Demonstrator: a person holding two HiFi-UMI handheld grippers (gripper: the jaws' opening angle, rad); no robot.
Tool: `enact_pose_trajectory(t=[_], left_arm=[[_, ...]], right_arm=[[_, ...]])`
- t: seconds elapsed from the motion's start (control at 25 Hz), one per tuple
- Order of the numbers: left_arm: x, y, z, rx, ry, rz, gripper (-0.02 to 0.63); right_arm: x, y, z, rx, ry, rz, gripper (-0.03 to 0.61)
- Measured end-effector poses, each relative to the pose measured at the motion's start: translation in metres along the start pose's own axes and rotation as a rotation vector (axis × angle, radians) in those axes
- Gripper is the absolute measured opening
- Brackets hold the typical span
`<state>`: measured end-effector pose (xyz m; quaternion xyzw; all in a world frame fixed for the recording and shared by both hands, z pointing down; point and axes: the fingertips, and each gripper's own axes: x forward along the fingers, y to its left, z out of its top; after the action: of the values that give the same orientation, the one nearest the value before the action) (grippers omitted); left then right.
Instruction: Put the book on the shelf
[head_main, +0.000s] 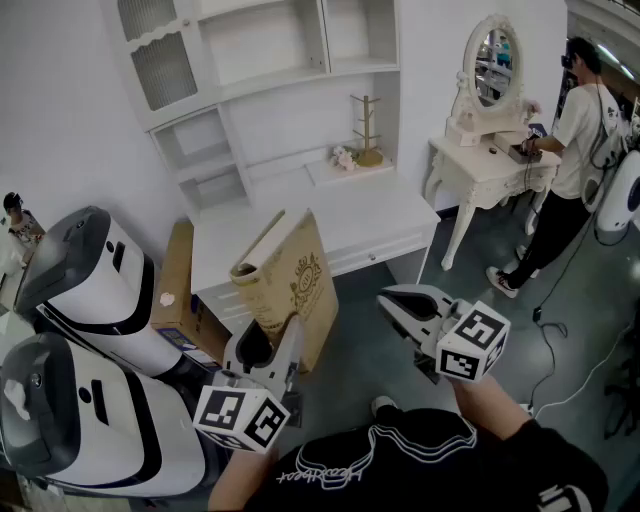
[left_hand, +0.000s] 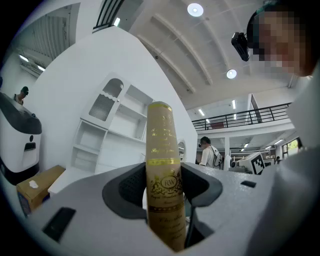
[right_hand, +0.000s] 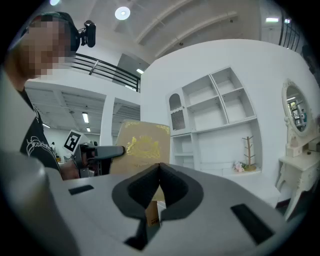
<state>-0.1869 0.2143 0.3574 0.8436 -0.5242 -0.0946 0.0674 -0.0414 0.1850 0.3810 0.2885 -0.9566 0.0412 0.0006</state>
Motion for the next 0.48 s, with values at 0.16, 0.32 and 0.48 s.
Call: enact_pose_trajectory(t=[0.16,0.32,0.48], left_arm=[[0.0003,0.0002,-0.0008,0.000,0.005,0.000,0.199],[0.0015,0.0011,-0.0014,0.002,0.010,0.010,0.201],[0.0007,0.0019,-0.0014,0.010,0.007,0.022,0.199]], right_arm=[[0.0016,-0.0001,-0.0012,0.005,0.000,0.003,0.006],[0.0037,-0.0025,-0.0020,0.008,0.003,0.009,0.006],[0.0052,-0.0071,-0.0016,0.020,-0.012,-0.005,0.006]])
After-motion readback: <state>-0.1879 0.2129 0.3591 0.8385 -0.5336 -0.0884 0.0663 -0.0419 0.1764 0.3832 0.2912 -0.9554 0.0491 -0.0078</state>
